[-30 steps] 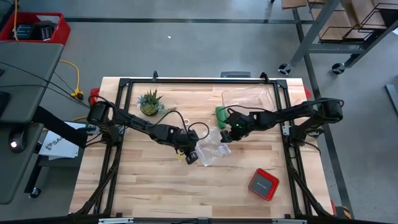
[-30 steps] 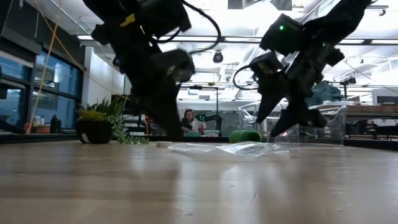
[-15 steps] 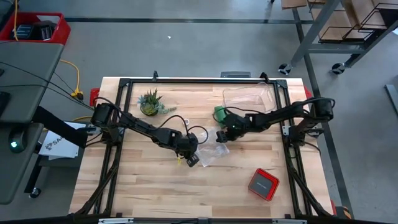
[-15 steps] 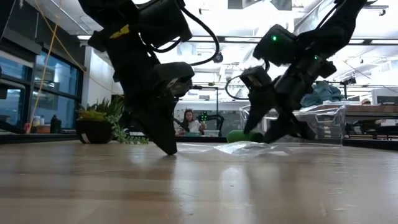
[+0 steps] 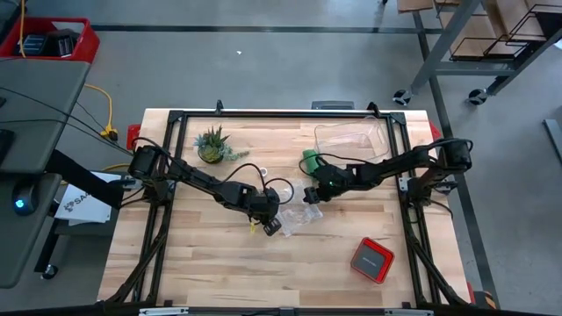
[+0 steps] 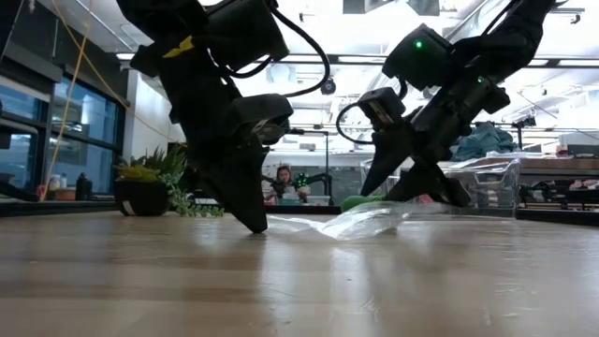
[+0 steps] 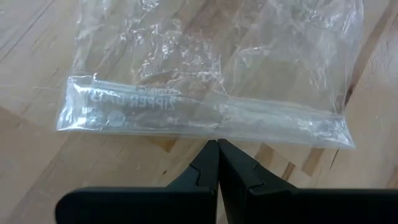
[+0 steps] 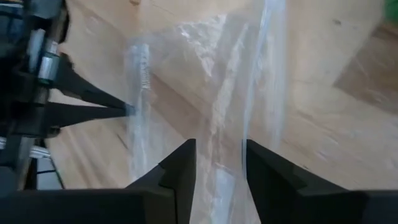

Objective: Roll bandage
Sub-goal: Open the transparent zip bag

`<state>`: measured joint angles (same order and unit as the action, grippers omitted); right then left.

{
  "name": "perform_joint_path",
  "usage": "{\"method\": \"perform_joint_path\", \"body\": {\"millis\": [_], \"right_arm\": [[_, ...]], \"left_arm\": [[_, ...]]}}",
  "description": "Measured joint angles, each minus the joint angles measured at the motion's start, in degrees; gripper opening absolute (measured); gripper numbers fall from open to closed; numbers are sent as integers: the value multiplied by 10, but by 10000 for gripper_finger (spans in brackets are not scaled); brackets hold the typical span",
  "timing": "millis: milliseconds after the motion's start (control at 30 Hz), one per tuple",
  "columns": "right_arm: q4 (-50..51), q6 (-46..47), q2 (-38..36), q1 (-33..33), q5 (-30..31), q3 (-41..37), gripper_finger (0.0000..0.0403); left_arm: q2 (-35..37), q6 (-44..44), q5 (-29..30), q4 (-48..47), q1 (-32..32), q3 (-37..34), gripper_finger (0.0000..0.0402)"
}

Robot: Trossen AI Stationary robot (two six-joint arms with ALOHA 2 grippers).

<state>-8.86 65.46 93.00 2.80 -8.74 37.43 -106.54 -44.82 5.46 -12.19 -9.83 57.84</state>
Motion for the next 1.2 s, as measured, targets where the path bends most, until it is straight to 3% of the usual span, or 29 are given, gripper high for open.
{"method": "perform_joint_path", "body": {"millis": [367, 533, 633, 800, 933, 1200], "right_arm": [[-24, 6, 20, 1, 1, 0, 115], [-59, -16, 20, 2, -26, 0, 18], [-52, -26, 7, 2, -47, 5, 6], [16, -100, -63, 1, -50, 23, 1], [91, -170, -124, 5, -36, 42, 0], [207, -251, -207, 6, 3, 83, 0]], "left_arm": [[0, 9, 9, 3, 0, 0, 0], [0, 9, 7, 7, 2, 0, 0], [15, 12, -12, 6, 14, -1, 0], [104, 93, -28, 10, 42, -1, 0], [191, 160, -4, -15, 71, -1, 0], [316, 170, 28, -26, 131, 0, 6]]}}
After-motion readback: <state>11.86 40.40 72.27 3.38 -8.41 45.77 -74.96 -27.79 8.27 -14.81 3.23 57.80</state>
